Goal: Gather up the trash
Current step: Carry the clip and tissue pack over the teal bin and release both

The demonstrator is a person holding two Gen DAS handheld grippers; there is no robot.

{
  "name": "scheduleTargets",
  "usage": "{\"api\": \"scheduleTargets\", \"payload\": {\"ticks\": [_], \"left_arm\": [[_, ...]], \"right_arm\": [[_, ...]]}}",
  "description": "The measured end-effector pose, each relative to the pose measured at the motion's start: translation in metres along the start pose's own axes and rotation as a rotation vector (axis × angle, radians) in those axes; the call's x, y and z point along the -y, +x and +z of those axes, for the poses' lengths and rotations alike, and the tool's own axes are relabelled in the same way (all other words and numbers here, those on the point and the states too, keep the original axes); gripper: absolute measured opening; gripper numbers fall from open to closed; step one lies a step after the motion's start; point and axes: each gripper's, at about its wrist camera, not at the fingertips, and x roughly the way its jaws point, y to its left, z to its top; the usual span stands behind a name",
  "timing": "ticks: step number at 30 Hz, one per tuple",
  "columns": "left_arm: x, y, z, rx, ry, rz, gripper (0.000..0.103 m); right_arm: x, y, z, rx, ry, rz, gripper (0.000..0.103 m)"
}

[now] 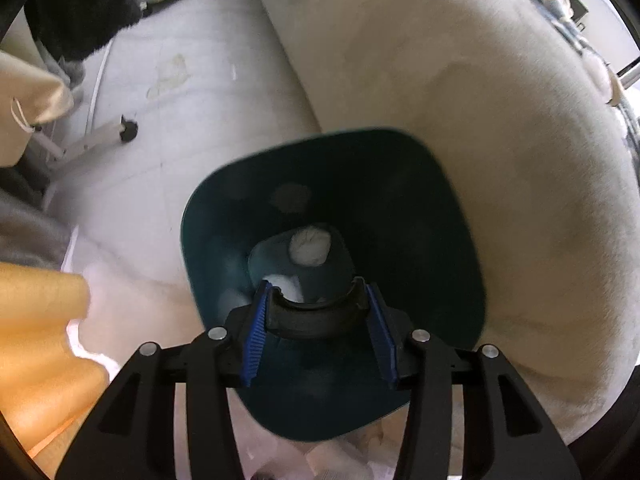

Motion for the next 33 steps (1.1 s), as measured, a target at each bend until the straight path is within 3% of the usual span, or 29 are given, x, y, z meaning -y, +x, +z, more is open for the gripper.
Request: {"api": "scheduleTargets", "payload": {"ticks": [3, 6, 10, 16, 24, 33], "left_arm": [[-0.006, 0.004, -0.006, -0.023, -0.003, -0.003, 0.056], [-0.013, 0.003, -0.010, -0.029, -0.005, -0.001, 0.070], [-0.022, -0.001, -0.012, -0.027, -0.012, -0.007, 0.078], [-0.037, -0.014, -0.013, 0.016, -0.025, -0.005, 0.078], [-0.051, -0.040, -0.011, 0.134, -0.032, -0.011, 0.078], [-0.060, -0.059, -0.012, 0.224, -0.006, -0.024, 0.065]], "right_arm": [[-0.005, 0.014, -0.003, -0.030, -0.011, -0.002, 0.056], [-0.006, 0.026, -0.004, -0.057, -0.018, -0.013, 0.056], [-0.007, 0.044, -0.008, -0.096, -0.022, -0.032, 0.056], [-0.010, 0.079, -0.023, -0.195, -0.053, -0.074, 0.055], [-0.013, 0.116, -0.038, -0.285, -0.080, -0.112, 0.055], [-0.012, 0.156, -0.064, -0.411, -0.144, -0.178, 0.055]]}}
